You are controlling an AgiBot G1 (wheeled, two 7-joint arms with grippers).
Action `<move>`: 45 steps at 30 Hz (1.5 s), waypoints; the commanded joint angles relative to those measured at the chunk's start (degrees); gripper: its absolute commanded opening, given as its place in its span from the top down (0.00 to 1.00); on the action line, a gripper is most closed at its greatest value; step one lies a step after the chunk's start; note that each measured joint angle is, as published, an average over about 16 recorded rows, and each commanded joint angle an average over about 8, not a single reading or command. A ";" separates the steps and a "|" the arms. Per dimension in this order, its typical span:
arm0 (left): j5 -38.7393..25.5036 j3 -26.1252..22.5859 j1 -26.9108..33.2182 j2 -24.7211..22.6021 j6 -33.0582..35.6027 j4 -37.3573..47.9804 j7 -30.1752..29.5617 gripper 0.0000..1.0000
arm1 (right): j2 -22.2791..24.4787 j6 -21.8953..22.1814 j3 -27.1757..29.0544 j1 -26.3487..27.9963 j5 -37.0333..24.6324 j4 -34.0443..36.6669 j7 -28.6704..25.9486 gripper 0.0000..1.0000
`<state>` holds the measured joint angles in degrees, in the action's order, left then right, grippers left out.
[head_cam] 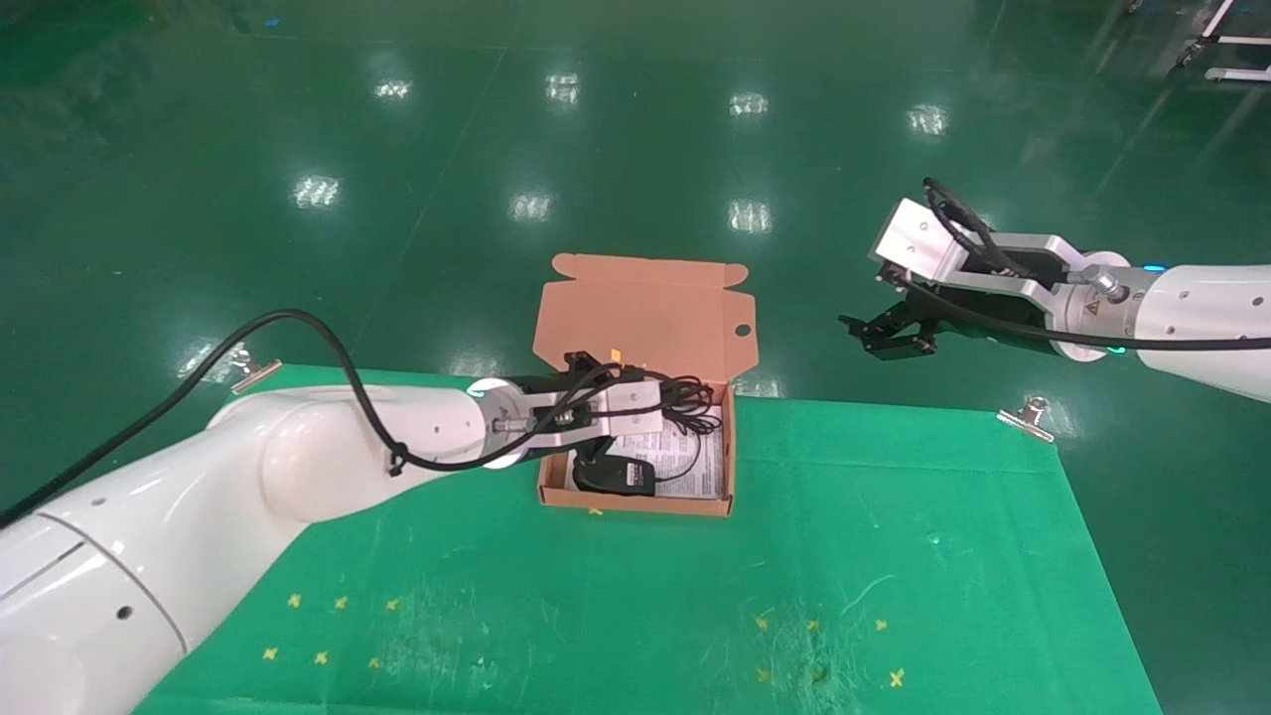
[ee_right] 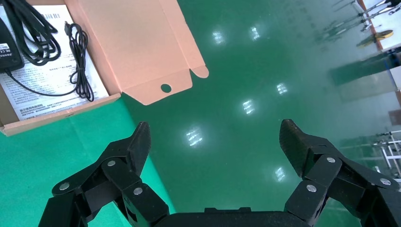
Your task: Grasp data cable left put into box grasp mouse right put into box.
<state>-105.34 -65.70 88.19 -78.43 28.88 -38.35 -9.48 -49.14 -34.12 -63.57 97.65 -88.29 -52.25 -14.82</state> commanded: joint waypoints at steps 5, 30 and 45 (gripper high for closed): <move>-0.46 0.21 -0.21 0.56 0.15 -0.75 -0.10 0.00 | -0.07 0.16 0.21 0.09 0.20 0.07 0.29 0.00; 4.48 6.77 4.12 5.62 0.44 -2.15 -3.85 0.00 | 2.70 -4.28 6.00 3.80 1.55 -5.15 7.13 0.00; 20.14 18.16 -4.04 15.65 15.40 -10.93 -3.16 0.00 | 5.69 -16.67 16.89 -6.65 13.31 -9.39 6.33 0.00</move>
<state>-85.23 -47.56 84.16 -62.80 44.26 -49.26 -12.65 -43.45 -50.77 -46.70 91.02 -75.00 -61.63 -8.49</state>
